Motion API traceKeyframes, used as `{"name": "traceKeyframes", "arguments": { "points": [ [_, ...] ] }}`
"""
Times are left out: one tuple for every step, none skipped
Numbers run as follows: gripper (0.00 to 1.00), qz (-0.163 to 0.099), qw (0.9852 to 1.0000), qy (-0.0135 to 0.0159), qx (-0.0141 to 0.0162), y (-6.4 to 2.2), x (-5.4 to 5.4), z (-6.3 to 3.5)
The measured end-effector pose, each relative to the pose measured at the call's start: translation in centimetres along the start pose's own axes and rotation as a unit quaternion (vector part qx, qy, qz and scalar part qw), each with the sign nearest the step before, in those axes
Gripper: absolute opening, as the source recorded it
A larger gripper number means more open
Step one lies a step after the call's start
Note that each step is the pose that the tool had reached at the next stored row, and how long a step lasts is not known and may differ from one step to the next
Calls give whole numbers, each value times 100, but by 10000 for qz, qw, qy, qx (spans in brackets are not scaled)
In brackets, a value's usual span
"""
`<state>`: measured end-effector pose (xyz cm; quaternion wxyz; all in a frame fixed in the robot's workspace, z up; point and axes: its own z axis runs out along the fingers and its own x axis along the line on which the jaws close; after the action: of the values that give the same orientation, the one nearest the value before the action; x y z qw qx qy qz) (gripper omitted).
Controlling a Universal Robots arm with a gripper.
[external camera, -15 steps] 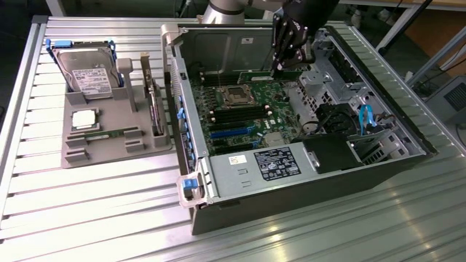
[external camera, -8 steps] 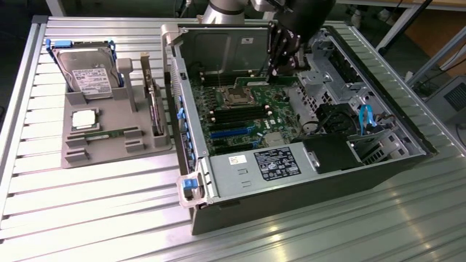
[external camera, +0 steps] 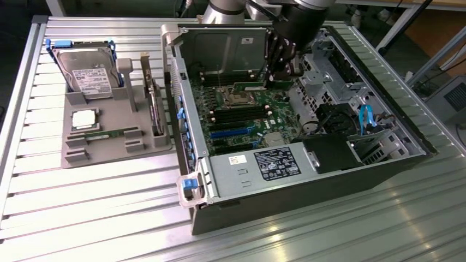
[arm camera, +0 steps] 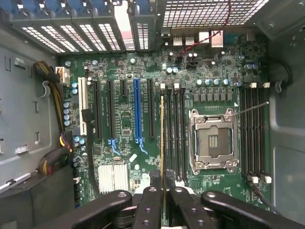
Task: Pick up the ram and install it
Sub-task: 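Insert the ram into the slot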
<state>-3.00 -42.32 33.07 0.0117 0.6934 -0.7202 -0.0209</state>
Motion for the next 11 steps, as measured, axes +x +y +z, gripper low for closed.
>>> {"name": "traceKeyframes", "arguments": {
  "points": [
    [13, 0, 10000, 0, 0, 1, 0, 18],
    [13, 0, 10000, 1, 0, 2, 1, 45],
    [13, -11, 10000, 1, 0, 3, 1, 71],
    [13, -92, 10000, 4, -2, 2, 1, 89],
    [13, -225, 9997, 11, -4, 1, 2, 110],
    [13, -321, 9995, 15, -6, 0, 2, 126],
    [13, -389, 9992, 18, -7, 0, 2, 143],
    [13, -397, 9992, 19, -7, -1, 2, 164],
    [13, -397, 9992, 19, -7, -1, 2, 182],
    [13, -396, 9992, 19, -7, 1, 3, 200],
    [13, -391, 9992, 19, -7, 3, 3, 220]
  ]
}}
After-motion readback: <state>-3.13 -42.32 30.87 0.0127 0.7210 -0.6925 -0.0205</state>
